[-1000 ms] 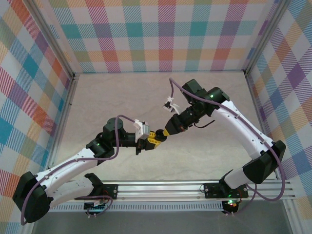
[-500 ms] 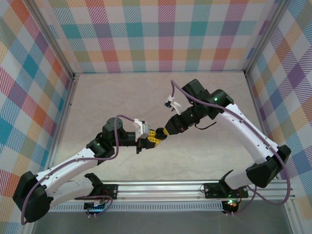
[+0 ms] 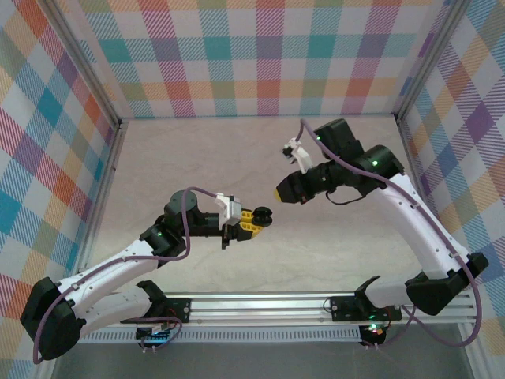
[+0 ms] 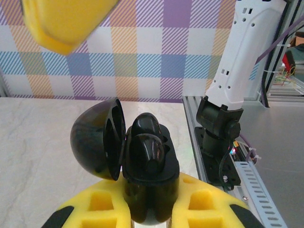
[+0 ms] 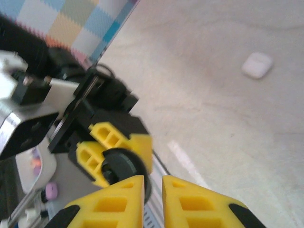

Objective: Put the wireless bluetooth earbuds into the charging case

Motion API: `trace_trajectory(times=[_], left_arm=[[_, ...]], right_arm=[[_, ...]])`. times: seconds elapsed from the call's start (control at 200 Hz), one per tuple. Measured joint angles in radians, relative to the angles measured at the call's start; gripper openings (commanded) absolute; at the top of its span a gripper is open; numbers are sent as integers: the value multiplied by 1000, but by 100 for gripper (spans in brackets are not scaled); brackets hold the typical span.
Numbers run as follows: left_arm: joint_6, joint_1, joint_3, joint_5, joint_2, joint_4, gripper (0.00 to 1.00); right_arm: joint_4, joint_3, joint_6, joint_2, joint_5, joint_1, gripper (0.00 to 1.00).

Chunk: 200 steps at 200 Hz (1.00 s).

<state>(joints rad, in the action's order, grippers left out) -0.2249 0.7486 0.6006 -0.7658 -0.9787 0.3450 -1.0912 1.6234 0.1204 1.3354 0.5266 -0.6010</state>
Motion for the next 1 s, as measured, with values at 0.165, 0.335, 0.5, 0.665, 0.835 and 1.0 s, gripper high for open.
trace_trajectory(times=[0.165, 0.335, 0.5, 0.665, 0.835, 1.0], left_arm=[[-13, 2, 8, -11, 0, -2, 0], [-35, 2, 23, -11, 0, -11, 0], [-45, 2, 53, -11, -17, -31, 0], [-45, 2, 67, -1, -37, -32, 0], [-33, 2, 72, 12, -57, -31, 0], [-7, 2, 72, 32, -73, -29, 0]], right_arm=[[41, -2, 27, 20, -41, 32, 18], [121, -50, 57, 75, -4, 32, 17], [184, -101, 87, 112, 51, 27, 15], [214, -117, 98, 117, 96, -6, 15], [226, -124, 101, 117, 144, -28, 15], [220, -124, 97, 105, 156, -31, 15]])
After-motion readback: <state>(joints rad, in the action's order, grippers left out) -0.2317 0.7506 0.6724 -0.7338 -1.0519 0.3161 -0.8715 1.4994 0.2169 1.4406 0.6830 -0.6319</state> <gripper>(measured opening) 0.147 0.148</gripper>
